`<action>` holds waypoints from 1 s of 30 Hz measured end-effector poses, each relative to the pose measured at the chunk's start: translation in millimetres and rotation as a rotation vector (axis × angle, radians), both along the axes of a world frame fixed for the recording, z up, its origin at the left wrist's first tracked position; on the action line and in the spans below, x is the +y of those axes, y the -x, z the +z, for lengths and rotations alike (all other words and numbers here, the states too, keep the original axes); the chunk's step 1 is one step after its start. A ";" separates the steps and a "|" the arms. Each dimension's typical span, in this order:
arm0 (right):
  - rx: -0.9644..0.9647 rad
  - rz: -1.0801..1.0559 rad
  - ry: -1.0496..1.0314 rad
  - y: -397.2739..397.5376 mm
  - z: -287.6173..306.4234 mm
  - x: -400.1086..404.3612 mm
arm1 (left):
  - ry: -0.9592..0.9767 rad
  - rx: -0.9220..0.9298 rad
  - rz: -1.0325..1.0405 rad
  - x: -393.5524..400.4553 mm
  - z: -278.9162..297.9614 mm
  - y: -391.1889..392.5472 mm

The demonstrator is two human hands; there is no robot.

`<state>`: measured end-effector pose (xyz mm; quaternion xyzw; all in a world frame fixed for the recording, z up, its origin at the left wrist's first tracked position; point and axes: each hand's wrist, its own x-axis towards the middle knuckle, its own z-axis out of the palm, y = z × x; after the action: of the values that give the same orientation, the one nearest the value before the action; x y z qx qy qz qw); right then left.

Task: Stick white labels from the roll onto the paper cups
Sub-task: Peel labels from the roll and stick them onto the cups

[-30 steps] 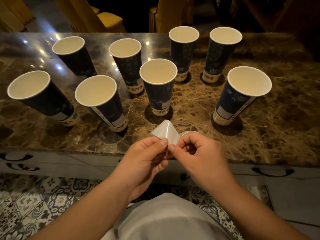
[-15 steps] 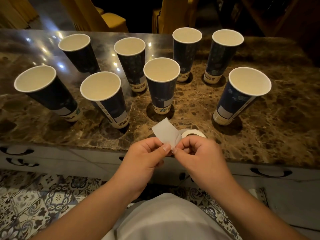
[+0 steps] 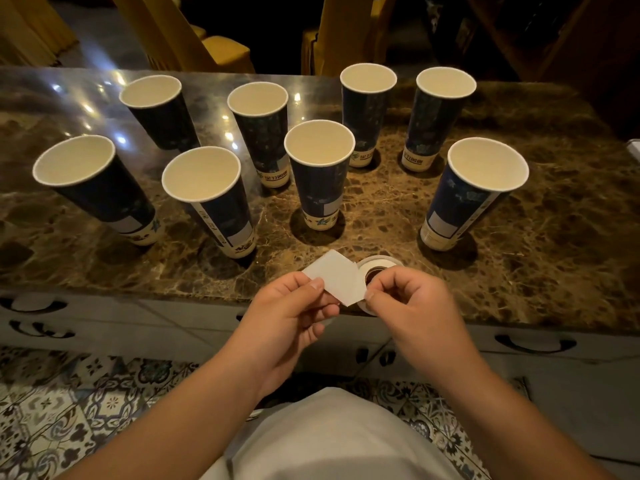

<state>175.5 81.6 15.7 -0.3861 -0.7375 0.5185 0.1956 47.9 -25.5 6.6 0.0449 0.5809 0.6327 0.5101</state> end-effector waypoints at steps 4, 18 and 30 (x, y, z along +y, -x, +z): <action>0.071 -0.037 0.142 -0.7 4.3 6.7 | 0.010 -0.070 0.055 2.3 -2.4 2.3; 0.257 -0.116 0.378 -7.8 19.5 17.4 | 0.284 0.362 0.228 -15.0 -4.2 6.6; 0.292 0.045 0.572 0.8 31.4 1.8 | -0.110 1.764 -0.181 4.0 19.6 -3.6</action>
<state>174.7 83.4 47.1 -0.3304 -0.5343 0.7590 0.1712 51.5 -21.6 26.2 0.5861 0.7256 0.3520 -0.0777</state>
